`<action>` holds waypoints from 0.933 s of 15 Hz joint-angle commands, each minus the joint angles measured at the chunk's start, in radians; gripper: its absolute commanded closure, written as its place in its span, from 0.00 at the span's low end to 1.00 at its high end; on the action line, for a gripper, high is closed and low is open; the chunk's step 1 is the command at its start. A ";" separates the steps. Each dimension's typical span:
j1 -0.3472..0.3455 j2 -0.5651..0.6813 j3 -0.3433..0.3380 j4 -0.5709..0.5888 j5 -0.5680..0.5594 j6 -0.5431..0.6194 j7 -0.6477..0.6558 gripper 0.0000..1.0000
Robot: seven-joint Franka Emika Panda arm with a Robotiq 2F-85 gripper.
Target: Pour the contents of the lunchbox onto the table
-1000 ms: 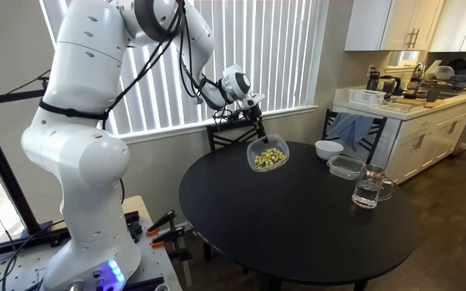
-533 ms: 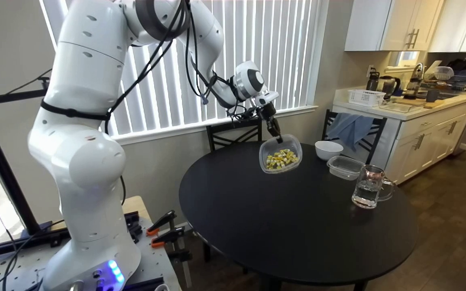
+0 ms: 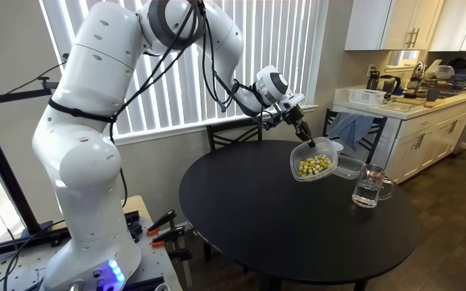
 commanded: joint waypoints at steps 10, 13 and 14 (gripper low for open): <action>-0.019 0.024 0.030 0.018 -0.050 -0.009 0.063 0.92; -0.019 0.065 0.020 0.062 -0.052 -0.035 0.082 0.98; -0.015 0.119 -0.006 0.120 -0.078 -0.048 0.132 0.98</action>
